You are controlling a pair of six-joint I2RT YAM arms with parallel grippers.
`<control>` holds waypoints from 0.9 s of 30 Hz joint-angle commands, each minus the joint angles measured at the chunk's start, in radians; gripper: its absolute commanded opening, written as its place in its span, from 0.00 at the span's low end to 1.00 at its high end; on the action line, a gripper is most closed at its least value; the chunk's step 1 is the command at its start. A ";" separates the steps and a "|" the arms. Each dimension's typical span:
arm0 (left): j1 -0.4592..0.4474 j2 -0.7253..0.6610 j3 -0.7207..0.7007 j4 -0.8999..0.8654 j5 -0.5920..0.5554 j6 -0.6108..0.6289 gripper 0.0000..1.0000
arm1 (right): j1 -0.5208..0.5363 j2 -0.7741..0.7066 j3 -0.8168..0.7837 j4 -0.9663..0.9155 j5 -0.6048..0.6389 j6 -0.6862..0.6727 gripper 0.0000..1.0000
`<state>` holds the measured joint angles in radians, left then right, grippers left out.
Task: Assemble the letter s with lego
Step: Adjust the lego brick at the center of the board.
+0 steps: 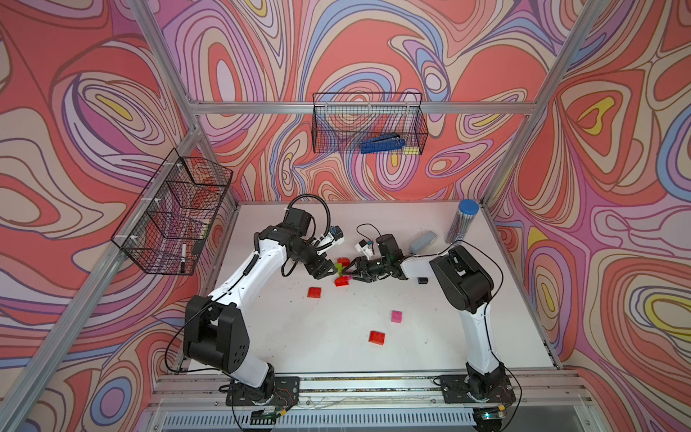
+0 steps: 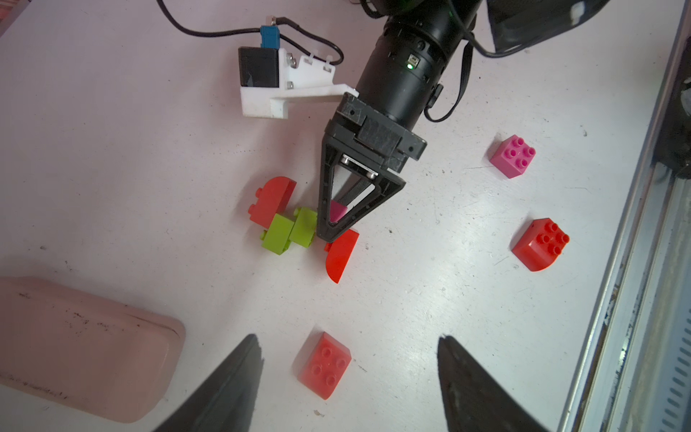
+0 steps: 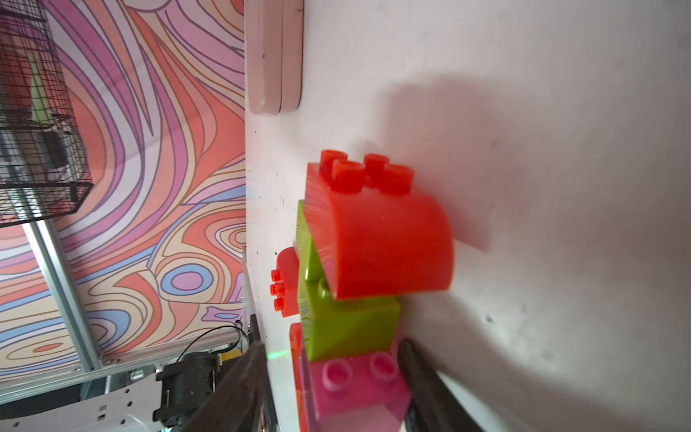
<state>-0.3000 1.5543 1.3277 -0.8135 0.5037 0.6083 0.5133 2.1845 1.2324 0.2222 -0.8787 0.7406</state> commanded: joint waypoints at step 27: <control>-0.003 -0.120 -0.142 -0.077 -0.032 0.120 0.72 | -0.002 -0.345 -0.075 -0.359 0.407 -0.428 0.72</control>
<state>-0.3004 1.4754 1.2266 -0.8680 0.4896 0.6724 0.5278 1.9202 1.1961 -0.1490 -0.5488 0.3874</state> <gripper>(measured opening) 0.725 0.721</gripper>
